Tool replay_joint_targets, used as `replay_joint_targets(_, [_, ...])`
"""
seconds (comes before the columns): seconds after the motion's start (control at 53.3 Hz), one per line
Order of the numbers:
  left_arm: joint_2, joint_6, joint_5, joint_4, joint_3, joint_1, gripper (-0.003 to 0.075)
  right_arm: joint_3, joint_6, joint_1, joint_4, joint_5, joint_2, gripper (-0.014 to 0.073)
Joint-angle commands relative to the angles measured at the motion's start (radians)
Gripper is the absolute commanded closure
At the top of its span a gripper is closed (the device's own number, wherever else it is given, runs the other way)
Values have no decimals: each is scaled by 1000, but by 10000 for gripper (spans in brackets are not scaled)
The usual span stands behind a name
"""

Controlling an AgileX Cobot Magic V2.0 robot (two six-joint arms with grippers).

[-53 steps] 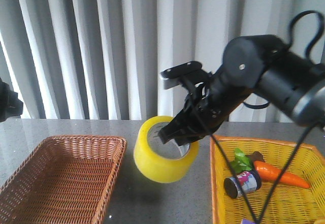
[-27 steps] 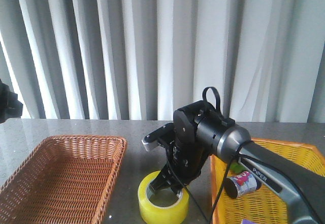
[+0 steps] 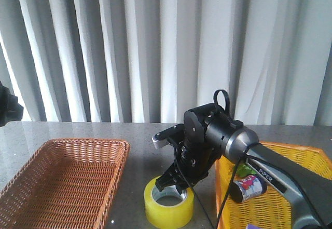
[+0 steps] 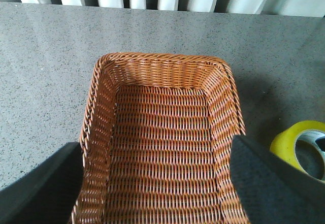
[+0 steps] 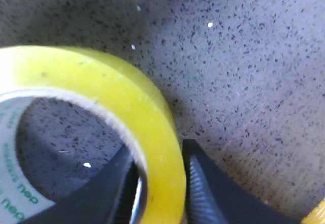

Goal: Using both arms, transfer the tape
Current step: 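Open the right gripper and raise it back over the yellow basket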

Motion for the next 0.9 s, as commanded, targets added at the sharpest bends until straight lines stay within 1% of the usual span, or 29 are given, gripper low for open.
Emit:
replay_joint_targets(0.0, [-26, -5, -63, -3, -34, -8, 144, -40, -23, -9, 12, -29, -74, 225])
replay_joint_targets(0.056, [-26, -5, -63, -3, -34, -8, 144, -40, -25, -8, 12, -34, -78, 145])
replay_joint_targets(0.131, [-26, -5, -63, -3, -34, -8, 144, -40, -25, -8, 13, -44, -91, 69])
replay_joint_targets(0.225, [-26, -5, -62, -3, -34, -8, 144, -40, -25, -8, 13, -52, -115, 29])
replay_joint_targets(0.431, [-26, -5, -46, -3, -34, -8, 144, -40, -25, -8, 7, -82, -204, 41])
replay_joint_targets(0.619, [-26, -5, -41, -3, -34, -8, 144, -40, -29, -21, 13, -146, -337, 87])
replay_joint_targets(0.731, [-26, -5, -41, -3, -34, -8, 144, -40, -37, -50, 16, -167, -427, 125])
replay_joint_targets(0.881, [-26, -5, -41, -3, -34, -8, 144, -40, -38, -139, 23, -158, -536, 173])
